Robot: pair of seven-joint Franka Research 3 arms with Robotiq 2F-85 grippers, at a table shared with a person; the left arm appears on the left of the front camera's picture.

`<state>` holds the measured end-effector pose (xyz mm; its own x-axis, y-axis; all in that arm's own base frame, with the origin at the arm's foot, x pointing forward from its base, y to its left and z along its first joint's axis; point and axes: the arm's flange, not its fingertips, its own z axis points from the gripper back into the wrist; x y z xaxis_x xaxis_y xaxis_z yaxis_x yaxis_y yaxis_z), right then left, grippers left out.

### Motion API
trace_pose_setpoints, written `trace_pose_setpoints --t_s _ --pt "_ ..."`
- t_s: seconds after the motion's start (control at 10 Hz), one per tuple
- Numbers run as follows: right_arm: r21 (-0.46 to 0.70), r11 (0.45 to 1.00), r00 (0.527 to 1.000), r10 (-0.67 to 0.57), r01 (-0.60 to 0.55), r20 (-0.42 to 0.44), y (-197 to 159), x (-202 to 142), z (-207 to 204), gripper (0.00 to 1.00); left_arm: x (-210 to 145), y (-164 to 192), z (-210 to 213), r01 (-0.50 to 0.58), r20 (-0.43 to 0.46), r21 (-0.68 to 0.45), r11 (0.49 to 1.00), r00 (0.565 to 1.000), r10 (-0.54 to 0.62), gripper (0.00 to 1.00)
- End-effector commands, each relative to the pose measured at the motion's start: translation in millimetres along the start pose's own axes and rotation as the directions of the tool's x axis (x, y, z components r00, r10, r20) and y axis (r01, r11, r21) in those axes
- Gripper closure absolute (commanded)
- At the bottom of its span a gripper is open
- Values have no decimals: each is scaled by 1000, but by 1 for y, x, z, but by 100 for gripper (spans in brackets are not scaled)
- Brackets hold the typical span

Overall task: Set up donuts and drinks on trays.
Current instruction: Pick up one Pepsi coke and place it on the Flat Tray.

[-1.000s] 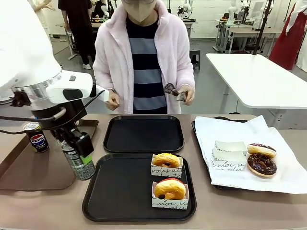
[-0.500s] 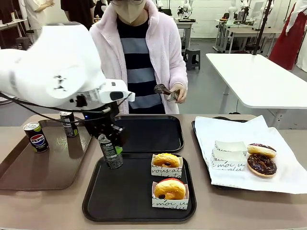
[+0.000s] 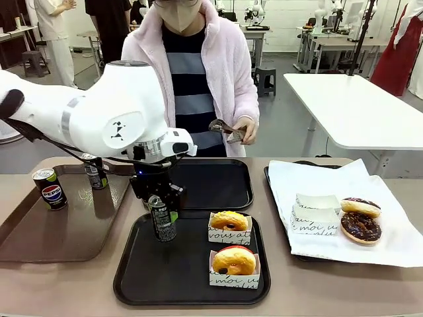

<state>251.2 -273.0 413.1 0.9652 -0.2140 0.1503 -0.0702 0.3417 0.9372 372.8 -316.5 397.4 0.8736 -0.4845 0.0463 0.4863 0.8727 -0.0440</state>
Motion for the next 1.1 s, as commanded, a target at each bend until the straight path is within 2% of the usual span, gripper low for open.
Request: trace_pose_setpoints --t_s 0.0,0.7,0.8,0.9,1.0 --pt "15 1000 1000 13 -13 3 0 1 0 0 8 -9 -7 -30 29 52 998 999 29 41" --pt "15 1000 1000 13 -13 3 0 1 0 0 12 -13 -26 -27 19 72 997 999 26 41" --pt "15 1000 1000 13 -13 3 0 1 0 0 12 -13 -27 -22 11 70 997 1000 22 32" --pt "15 1000 1000 13 -13 3 0 1 0 0 11 -13 -26 -21 11 61 998 1000 21 0" --pt "15 1000 1000 13 -13 3 0 1 0 0 10 -13 -21 -22 20 56 998 1000 21 16"
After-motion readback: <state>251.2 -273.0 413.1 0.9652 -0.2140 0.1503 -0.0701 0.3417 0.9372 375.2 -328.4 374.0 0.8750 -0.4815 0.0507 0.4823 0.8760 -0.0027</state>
